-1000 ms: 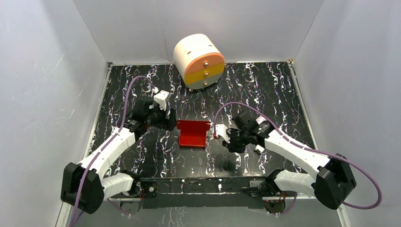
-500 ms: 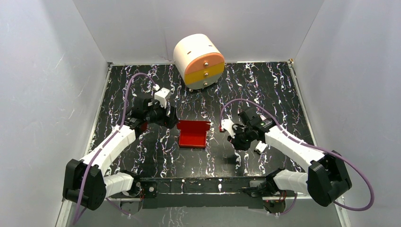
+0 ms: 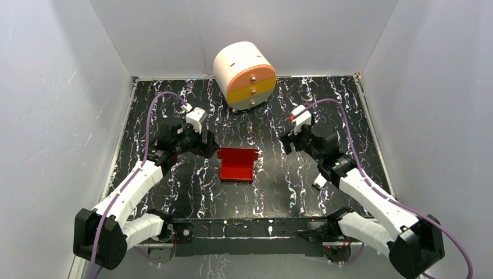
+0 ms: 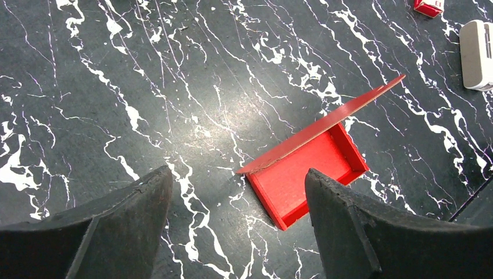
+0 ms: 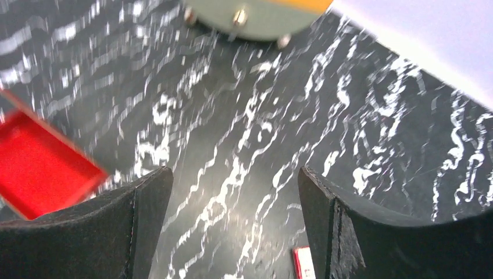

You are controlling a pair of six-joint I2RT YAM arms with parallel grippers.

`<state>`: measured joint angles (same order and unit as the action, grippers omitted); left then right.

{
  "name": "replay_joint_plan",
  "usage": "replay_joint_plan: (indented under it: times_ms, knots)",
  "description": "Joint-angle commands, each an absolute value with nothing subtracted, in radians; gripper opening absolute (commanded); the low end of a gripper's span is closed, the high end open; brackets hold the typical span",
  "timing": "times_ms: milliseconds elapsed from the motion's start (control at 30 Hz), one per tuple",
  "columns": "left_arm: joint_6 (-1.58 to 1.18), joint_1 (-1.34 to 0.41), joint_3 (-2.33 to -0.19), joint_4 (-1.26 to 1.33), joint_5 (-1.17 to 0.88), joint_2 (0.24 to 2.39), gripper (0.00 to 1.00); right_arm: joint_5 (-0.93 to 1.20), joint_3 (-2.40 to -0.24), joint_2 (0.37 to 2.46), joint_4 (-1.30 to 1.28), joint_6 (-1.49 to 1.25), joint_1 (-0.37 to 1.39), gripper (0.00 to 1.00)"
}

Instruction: Fold the paper box

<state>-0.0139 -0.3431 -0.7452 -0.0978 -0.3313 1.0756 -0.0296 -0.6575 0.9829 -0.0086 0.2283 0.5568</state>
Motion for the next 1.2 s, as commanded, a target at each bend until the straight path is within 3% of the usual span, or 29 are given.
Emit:
replay_joint_plan:
  times_ms: [0,300,567,1167]
  knots:
    - [-0.014,-0.337,-0.726,-0.065,-0.359,1.073,0.81,-0.167,-0.649,0.912,0.246,0.086,0.558,0.88]
    - [0.069,-0.338,-0.723,-0.062,-0.416,1.126,0.77,0.216,-0.676,0.966,0.200,0.187,0.558,0.87]
    - [0.102,-0.340,-0.716,-0.040,-0.453,1.149,0.74,0.536,-0.767,1.156,0.132,0.264,0.561,0.77]
    - [0.114,-0.339,-0.761,-0.056,-0.529,1.229,0.56,0.594,-0.816,1.364,0.183,0.359,0.589,0.53]
